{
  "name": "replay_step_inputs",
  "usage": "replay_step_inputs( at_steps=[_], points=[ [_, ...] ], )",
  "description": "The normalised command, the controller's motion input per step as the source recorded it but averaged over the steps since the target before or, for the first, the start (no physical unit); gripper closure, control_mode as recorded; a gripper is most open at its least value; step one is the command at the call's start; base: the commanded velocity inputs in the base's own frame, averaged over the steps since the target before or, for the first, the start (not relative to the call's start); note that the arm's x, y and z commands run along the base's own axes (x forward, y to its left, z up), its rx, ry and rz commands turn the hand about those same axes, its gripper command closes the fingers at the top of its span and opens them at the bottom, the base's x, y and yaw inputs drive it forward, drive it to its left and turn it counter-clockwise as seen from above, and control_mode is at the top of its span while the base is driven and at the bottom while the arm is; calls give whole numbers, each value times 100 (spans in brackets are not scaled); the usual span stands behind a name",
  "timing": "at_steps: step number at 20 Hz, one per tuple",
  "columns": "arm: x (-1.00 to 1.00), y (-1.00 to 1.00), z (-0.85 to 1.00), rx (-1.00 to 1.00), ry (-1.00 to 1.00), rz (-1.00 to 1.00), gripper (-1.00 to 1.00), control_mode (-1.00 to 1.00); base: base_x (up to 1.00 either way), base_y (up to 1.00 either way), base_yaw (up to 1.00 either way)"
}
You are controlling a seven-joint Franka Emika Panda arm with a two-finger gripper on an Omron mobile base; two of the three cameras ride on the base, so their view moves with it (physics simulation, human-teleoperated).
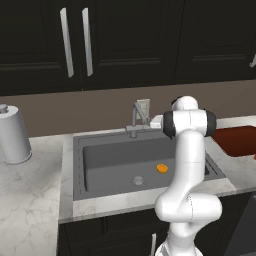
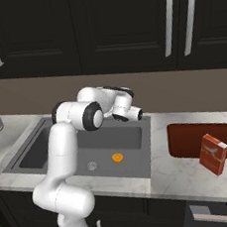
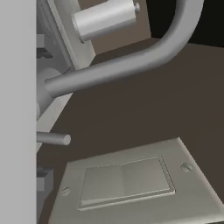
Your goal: Pick up all produce items and place them in the sink. Turn on the sink faucet to wash them. Then turn the sink off and put them in the tray.
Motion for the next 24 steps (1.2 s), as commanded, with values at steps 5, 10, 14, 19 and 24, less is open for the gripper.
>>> replay_step_inputs(
  at_steps=[5, 10, 14, 19, 24],
  points=[
    [0, -19, 0, 0, -6, 0, -100, -100, 0, 0, 0],
    [-2, -15, 0, 0, -6, 0, -100, -100, 0, 0, 0],
    [-33, -10, 4, 0, -10, 0, -100, -100, 0, 0, 0],
    [-54, -6, 6, 0, -7, 0, -100, -100, 0, 0, 0],
    [-59, -17, 17, 0, -3, 0, -100, -100, 0, 0, 0]
  ],
)
